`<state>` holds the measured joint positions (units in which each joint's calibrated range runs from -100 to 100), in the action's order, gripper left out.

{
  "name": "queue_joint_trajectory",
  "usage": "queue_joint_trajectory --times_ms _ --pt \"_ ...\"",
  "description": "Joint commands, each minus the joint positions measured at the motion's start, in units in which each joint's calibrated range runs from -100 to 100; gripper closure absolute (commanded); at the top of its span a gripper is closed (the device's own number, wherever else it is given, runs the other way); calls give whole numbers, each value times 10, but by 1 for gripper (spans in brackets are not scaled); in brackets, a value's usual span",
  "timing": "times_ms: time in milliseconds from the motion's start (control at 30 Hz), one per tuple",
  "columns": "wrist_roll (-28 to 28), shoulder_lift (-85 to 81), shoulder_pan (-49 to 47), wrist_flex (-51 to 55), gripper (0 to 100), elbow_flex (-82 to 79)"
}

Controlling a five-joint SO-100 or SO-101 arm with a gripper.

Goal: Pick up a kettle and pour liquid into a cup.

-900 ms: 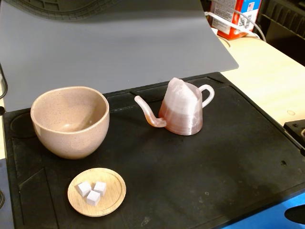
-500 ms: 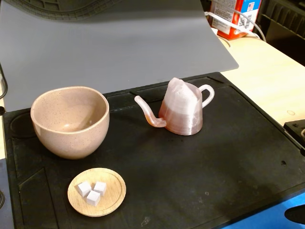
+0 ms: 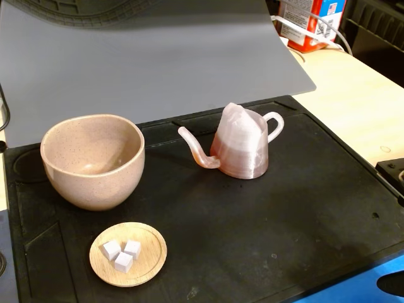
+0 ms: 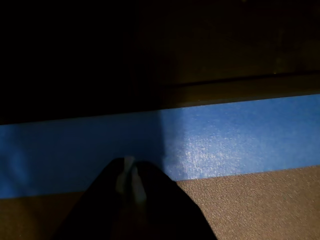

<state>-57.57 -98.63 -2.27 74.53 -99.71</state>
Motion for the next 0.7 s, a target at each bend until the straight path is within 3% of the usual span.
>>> queue_joint_trajectory --times_ms 0,667 --pt "1 -3 2 2 99 -1" --pt "1 -3 2 2 99 -1"
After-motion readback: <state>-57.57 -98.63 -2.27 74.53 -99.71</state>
